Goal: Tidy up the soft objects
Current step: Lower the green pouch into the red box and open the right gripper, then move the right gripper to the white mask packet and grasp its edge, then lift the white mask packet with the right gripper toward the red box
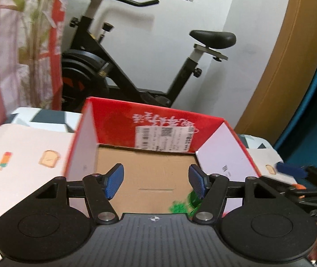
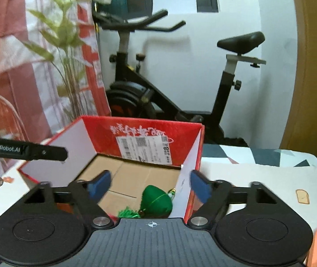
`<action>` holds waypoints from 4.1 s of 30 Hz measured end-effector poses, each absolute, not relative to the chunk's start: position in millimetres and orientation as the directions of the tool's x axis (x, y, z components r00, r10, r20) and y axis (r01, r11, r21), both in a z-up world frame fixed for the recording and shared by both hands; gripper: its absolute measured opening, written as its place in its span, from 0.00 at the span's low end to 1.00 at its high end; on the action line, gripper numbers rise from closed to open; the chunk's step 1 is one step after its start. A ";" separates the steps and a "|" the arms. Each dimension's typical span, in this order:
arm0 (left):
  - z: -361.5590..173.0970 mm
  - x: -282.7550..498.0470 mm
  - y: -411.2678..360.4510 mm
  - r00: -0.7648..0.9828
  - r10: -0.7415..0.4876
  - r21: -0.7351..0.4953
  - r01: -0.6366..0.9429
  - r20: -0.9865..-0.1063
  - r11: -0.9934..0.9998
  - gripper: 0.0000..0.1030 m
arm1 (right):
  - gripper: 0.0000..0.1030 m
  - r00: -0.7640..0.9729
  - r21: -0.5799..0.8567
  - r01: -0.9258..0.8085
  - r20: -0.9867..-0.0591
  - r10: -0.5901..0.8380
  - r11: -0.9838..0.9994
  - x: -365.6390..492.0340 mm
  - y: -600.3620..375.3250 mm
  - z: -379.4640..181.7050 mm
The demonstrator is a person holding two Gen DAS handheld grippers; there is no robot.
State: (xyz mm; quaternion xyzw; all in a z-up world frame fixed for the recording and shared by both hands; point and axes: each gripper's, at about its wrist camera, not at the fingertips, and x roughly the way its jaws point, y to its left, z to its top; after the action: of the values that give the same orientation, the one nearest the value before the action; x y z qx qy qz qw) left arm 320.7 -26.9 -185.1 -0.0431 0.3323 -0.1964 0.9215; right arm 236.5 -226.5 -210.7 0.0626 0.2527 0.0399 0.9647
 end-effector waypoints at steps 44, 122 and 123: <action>-256.3 188.0 49.9 0.681 -0.303 -0.257 0.171 -0.667 0.951 0.51 | 0.87 0.812 0.236 0.031 -0.573 0.114 0.971 124.1 -206.8 -310.7; -257.3 234.7 39.2 0.573 -0.421 -0.288 0.312 -0.703 0.905 0.44 | 0.44 0.722 0.343 -0.126 -0.612 0.323 0.931 158.5 -226.6 -301.4; -254.6 233.3 39.1 0.578 -0.425 -0.288 0.317 -0.697 0.904 0.44 | 0.44 0.728 0.336 -0.133 -0.605 0.322 0.932 156.4 -226.9 -297.9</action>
State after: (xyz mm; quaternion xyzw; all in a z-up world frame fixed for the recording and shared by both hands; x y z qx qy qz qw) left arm 233.3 39.1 -254.6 -0.0659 0.4087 -0.2092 0.8859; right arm 156.4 -226.9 -297.9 0.1358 0.3474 0.1238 0.9195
